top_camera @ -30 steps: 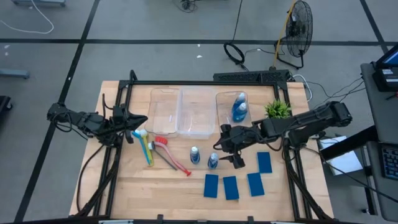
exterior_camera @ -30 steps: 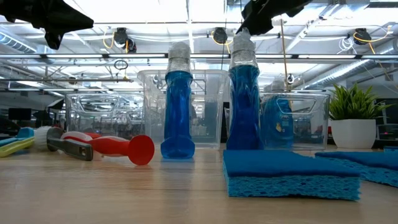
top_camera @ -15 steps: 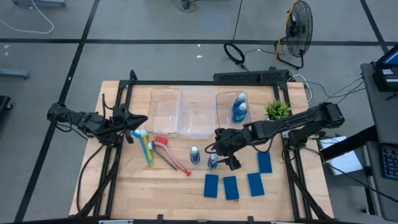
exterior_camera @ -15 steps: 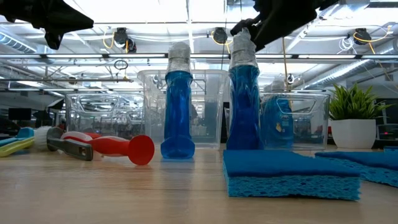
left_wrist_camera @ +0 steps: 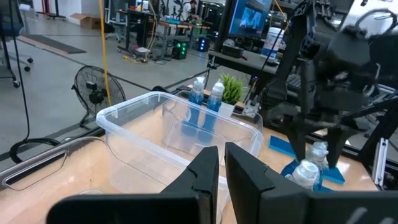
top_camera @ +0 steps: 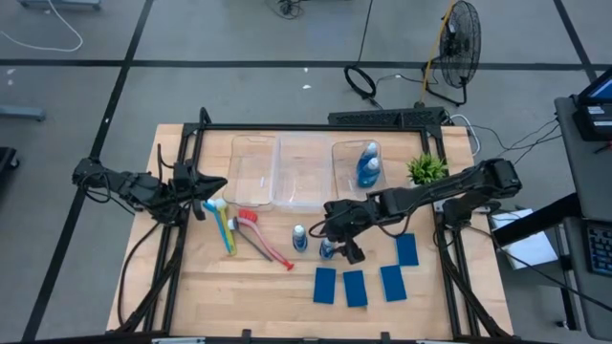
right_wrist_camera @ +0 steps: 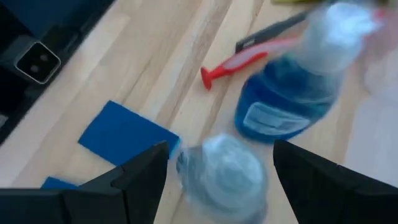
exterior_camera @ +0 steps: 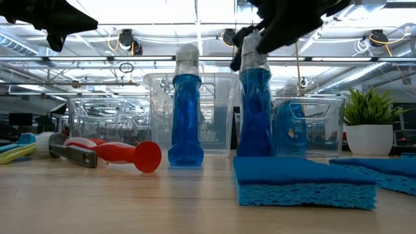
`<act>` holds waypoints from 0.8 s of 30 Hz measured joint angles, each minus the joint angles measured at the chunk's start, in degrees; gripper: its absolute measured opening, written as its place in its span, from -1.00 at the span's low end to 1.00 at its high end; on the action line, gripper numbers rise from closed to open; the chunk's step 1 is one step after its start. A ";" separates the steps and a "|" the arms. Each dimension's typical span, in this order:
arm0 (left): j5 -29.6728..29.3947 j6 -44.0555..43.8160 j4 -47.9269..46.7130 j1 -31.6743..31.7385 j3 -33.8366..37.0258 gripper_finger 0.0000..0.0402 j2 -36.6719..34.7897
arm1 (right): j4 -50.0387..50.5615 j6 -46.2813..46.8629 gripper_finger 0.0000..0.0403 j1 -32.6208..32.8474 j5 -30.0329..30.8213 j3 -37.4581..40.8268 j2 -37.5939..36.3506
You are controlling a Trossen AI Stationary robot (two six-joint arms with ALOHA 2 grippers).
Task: Pick & Place Kitchen Sink Supplies
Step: Put the blue dishwashing liquid bottle into the right transparent bin
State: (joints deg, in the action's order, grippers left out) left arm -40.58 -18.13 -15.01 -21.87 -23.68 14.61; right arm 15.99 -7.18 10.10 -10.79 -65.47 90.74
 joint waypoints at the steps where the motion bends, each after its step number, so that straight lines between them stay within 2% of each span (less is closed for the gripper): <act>1: 0.00 -0.02 -0.02 -0.02 0.02 -0.84 0.00 | 0.43 0.01 0.38 0.03 -0.02 0.10 0.25; 11: 0.00 0.02 -0.02 -0.01 0.01 -0.84 0.01 | -0.70 0.46 0.33 -0.03 0.04 0.13 0.07; 24: 0.07 -0.02 -0.02 0.00 0.01 -0.84 0.01 | -0.96 0.48 -0.30 -0.03 0.13 0.11 0.07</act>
State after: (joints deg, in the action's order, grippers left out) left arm -40.51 -18.15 -15.03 -21.87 -23.67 14.62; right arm 15.03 -6.70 10.07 -10.65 -65.36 90.80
